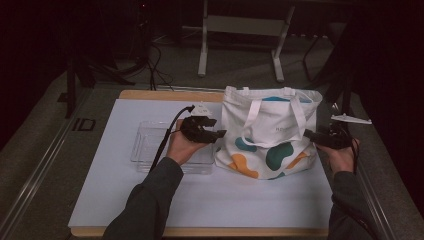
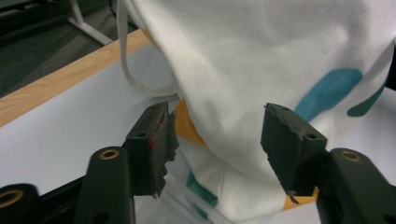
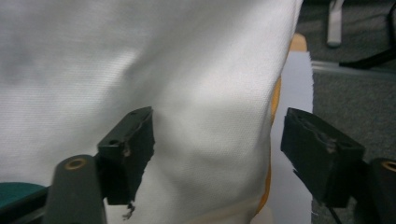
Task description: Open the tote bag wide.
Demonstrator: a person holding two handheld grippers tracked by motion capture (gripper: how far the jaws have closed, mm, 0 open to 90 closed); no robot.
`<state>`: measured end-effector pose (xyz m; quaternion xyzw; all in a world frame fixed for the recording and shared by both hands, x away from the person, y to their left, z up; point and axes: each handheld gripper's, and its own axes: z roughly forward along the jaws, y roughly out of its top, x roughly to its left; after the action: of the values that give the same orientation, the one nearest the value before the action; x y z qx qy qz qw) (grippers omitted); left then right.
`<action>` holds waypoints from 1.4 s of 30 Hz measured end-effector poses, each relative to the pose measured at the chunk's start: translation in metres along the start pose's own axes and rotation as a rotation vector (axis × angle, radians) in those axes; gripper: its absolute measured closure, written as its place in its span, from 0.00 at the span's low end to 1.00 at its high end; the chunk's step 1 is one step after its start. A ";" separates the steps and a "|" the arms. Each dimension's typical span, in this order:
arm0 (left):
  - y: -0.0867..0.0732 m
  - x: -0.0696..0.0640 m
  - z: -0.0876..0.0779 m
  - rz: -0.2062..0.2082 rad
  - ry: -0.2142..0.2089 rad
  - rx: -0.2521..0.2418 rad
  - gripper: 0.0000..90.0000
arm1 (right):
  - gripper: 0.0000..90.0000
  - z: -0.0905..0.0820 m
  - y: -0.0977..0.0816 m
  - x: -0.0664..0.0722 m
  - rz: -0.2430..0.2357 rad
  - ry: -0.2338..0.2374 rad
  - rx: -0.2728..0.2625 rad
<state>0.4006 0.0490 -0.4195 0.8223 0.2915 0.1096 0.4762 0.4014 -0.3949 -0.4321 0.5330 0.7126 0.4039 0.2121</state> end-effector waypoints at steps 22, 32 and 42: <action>0.020 -0.006 0.030 0.044 0.037 0.095 0.94 | 0.96 0.011 0.006 -0.004 0.009 0.022 0.029; 0.022 -0.010 0.021 0.058 0.050 0.092 0.95 | 0.99 0.000 0.002 0.000 -0.012 0.000 -0.015; 0.025 -0.018 0.006 0.074 0.042 0.055 0.95 | 0.99 -0.031 -0.003 0.001 -0.039 -0.006 -0.078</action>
<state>0.3983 0.0248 -0.3993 0.8429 0.2737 0.1367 0.4427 0.3771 -0.4053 -0.4164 0.5117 0.7057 0.4256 0.2429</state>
